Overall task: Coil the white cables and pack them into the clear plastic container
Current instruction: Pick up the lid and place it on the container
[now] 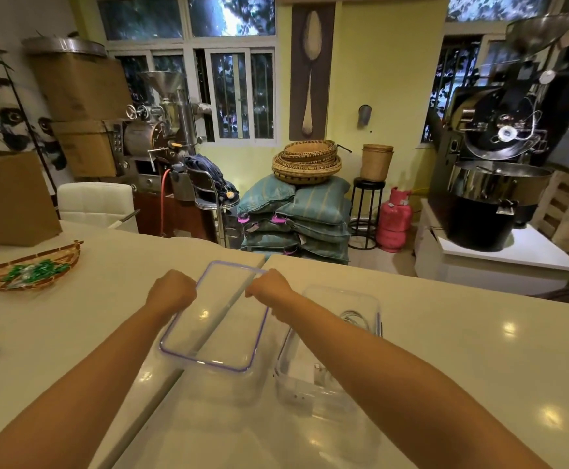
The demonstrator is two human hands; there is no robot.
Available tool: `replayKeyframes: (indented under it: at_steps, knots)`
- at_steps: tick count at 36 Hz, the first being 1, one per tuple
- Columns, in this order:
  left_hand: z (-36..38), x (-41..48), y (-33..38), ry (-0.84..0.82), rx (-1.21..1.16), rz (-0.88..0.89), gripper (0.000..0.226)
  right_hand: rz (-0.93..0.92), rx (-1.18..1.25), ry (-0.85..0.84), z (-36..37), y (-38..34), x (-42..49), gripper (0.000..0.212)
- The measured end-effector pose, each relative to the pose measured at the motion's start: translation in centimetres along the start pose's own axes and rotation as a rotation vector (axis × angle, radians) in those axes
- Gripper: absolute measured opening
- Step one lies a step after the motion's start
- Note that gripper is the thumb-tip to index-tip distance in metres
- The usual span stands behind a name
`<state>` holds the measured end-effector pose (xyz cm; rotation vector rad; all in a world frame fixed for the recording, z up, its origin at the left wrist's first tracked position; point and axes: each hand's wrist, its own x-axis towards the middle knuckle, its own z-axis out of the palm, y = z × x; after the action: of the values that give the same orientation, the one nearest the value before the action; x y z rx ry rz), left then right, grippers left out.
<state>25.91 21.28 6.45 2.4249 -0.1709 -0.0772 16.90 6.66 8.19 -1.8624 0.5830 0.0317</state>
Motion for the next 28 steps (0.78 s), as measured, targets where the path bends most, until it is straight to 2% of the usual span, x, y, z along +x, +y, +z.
replayKeyframes:
  at_steps: [3, 7, 14, 17, 20, 24, 28]
  knots:
    - [-0.4, -0.9, 2.6, 0.007, -0.034, 0.042, 0.016, -0.044, -0.021, 0.054, -1.6, -0.8, -0.9, 0.054]
    - [0.8, -2.7, 5.9, 0.024, -0.067, 0.151, 0.017, -0.085, -0.093, 0.129, -5.2, -0.6, -2.5, 0.04]
    - [5.8, -5.4, 9.3, -0.106, 0.009, 0.254, 0.023, -0.001, -0.206, 0.229, -10.6, 2.1, -5.0, 0.039]
    - [7.8, -6.0, 9.7, -0.175, 0.03, 0.249, 0.014, 0.056, -0.198, 0.231, -11.5, 3.6, -5.5, 0.041]
    - [9.5, -5.9, 9.4, -0.204, 0.038, 0.227, 0.036, 0.093, -0.16, 0.223, -12.2, 4.6, -5.9, 0.042]
    - [10.6, -5.8, 9.1, -0.219, 0.046, 0.206, 0.024, 0.115, -0.153, 0.198, -12.5, 5.4, -5.9, 0.042]
    - [11.3, -5.9, 9.0, -0.237, 0.073, 0.202, 0.04, 0.138, -0.171, 0.192, -12.5, 6.0, -5.6, 0.04]
